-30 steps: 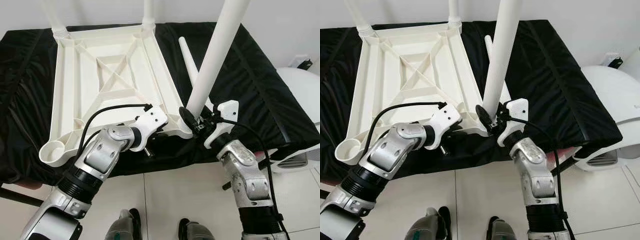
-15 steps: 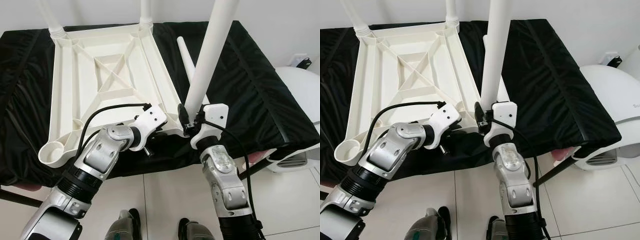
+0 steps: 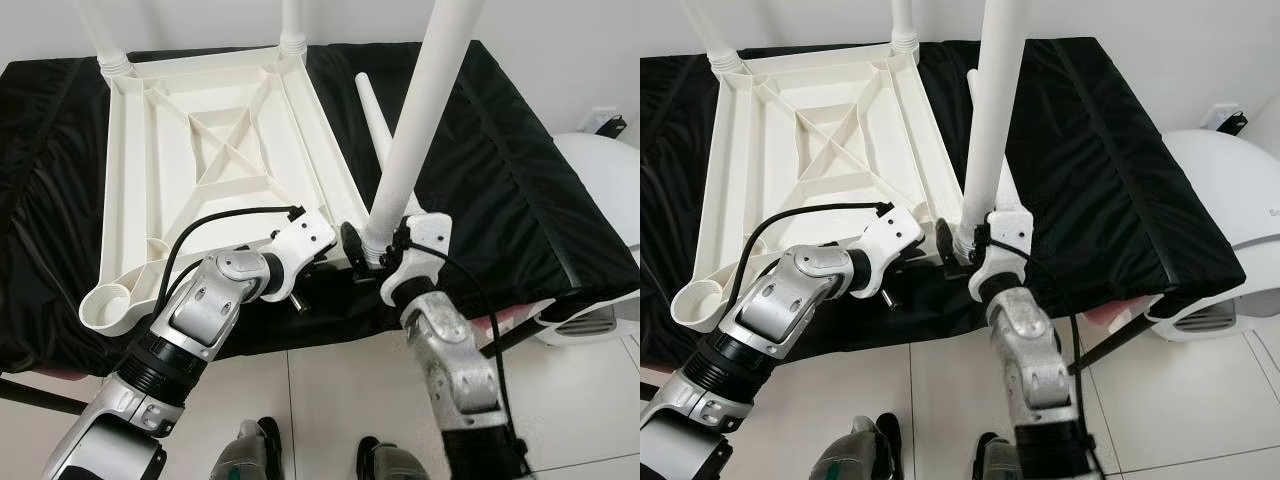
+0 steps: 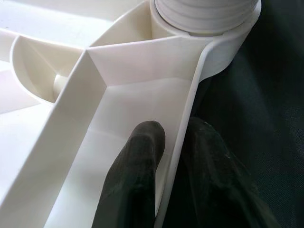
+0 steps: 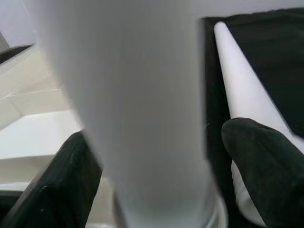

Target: Building children table

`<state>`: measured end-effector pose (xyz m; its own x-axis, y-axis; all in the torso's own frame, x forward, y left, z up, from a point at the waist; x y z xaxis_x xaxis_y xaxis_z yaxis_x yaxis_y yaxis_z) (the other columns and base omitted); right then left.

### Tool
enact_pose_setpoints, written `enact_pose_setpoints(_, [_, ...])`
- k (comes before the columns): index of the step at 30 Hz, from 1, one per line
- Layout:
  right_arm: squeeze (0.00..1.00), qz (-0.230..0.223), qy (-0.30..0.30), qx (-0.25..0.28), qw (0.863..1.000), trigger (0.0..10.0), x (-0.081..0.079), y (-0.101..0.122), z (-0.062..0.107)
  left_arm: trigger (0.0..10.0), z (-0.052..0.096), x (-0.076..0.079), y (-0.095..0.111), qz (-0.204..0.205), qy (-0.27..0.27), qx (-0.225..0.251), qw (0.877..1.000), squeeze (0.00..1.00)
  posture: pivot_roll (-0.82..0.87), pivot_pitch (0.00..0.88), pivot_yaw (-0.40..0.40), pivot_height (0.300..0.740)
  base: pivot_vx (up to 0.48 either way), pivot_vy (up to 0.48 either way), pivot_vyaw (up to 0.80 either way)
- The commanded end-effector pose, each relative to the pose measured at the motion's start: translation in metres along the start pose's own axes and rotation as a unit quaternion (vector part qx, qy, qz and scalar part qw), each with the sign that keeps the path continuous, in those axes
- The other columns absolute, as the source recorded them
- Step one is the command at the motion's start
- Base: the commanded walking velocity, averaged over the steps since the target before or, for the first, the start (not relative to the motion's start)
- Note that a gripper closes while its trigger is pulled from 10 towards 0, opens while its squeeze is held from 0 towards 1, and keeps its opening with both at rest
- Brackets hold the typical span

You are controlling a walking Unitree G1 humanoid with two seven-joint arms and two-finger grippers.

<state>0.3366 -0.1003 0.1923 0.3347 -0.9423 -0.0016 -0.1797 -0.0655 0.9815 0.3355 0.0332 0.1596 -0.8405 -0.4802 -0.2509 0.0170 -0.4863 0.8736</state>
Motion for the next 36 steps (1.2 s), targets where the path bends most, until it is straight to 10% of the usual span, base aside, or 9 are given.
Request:
enact_pose_setpoints(1, [0.0, -0.001, 0.042, 0.006, 0.999, 10.0, 0.006, 0.001, -0.002, 10.0, -0.001, 0.004, 0.007, -0.007, -0.01, 0.013, 1.0, 0.0, -0.06, 0.16, 0.011, 0.74, 0.0, 0.0, 0.0])
enact_pose_setpoints(8, [0.0, 0.025, 0.126, 0.016, 0.992, 10.0, 0.015, 0.011, -0.006, 10.0, 0.0, 0.003, 0.007, -0.007, -0.009, 0.013, 1.0, 0.0, -0.05, 0.153, 0.008, 0.74, 0.0, 0.0, 0.0])
enact_pose_setpoints(15, [0.0, 0.026, 0.304, -0.027, 0.952, 10.0, 0.02, 0.012, -0.005, 10.0, 0.0, 0.004, 0.008, -0.007, -0.007, 0.016, 1.0, 0.0, -0.05, 0.148, 0.006, 0.74, 0.0, 0.0, 0.0])
enact_pose_setpoints(36, [0.0, 0.059, 0.377, -0.057, 0.923, 10.0, 0.034, 0.011, -0.024, 10.0, 0.0, 0.005, 0.01, -0.009, -0.009, 0.016, 1.0, 0.0, -0.04, 0.152, 0.02, 0.74, 0.0, 0.0, 0.0])
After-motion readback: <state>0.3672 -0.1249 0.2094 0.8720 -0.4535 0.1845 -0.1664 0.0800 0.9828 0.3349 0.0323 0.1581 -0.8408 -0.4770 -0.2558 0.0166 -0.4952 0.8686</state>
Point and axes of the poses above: a point about 5 cm out from each wrist's last joint towards the gripper, its own z axis pointing back from the gripper into the wrist, its own y axis along the axis of the wrist's last joint, x = y × z, the point moved 4 cm from there along -z, pointing out of the wrist towards the gripper, and after that the axes turned 1 degree about z, right-handed, at the moved point
